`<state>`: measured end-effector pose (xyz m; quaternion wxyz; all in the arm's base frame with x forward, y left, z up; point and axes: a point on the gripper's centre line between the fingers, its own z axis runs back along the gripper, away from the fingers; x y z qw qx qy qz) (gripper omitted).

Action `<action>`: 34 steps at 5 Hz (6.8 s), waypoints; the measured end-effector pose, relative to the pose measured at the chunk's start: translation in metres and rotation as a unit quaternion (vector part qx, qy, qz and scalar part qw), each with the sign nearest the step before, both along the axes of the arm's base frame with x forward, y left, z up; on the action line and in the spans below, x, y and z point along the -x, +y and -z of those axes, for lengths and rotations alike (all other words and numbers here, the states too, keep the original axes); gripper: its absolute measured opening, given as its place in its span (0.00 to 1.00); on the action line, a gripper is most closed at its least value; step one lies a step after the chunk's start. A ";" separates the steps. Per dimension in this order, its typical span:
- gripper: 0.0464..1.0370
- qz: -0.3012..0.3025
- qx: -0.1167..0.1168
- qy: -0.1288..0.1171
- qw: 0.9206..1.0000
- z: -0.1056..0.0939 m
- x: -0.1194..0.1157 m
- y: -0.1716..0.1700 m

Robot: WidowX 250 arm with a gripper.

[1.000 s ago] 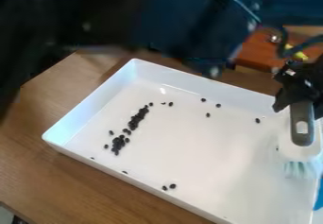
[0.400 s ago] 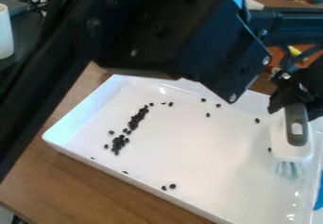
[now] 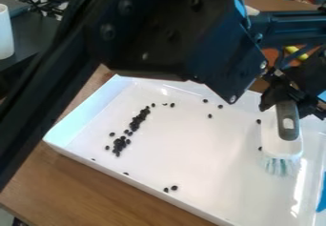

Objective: Sweep into pile

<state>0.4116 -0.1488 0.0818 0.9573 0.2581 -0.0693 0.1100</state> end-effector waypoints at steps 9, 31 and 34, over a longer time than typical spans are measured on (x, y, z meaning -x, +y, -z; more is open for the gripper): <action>0.45 -0.153 -0.010 0.001 0.988 0.005 -0.001 0.133; 0.45 0.074 -0.110 -0.015 0.991 0.005 0.124 0.088; 0.45 0.089 -0.147 0.014 0.985 -0.001 0.126 0.138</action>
